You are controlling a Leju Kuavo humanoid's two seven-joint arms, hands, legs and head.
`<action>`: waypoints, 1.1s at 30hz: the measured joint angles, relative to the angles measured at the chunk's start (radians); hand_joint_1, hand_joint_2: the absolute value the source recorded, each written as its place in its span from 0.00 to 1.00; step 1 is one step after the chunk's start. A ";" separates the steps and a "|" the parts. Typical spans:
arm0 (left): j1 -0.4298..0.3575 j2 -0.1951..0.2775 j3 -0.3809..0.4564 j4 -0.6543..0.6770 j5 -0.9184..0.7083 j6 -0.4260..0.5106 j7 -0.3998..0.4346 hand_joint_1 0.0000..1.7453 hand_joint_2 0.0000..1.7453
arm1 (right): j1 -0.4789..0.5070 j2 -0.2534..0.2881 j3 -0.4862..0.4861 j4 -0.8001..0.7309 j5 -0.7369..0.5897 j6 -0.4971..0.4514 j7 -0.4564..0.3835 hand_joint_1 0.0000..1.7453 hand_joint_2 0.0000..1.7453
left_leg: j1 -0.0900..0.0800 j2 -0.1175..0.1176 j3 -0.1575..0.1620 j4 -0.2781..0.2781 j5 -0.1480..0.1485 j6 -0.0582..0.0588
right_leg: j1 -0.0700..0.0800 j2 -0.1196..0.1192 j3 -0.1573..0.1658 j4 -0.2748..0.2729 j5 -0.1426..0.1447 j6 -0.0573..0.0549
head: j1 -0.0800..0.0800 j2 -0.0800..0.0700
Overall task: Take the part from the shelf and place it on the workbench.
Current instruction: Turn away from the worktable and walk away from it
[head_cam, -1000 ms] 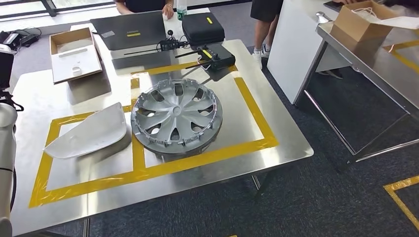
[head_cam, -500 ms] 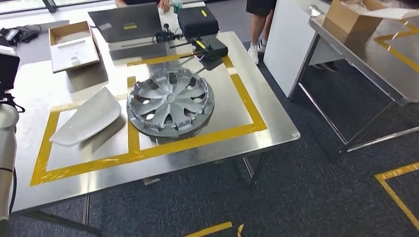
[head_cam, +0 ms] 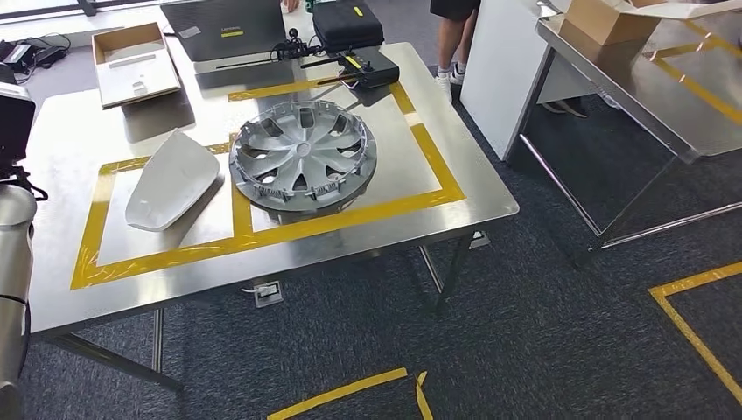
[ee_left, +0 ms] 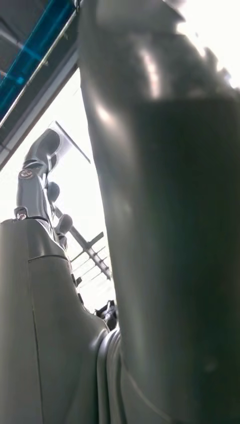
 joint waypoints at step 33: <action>-0.011 0.011 -0.009 0.040 0.027 0.004 -0.029 0.00 0.00 | 0.005 -0.018 0.000 0.002 -0.001 0.012 0.005 0.00 0.00 | -0.002 0.002 0.002 -0.012 0.011 -0.001 | 0.011 -0.005 -0.003 -0.027 0.031 -0.023 | 0.001 0.000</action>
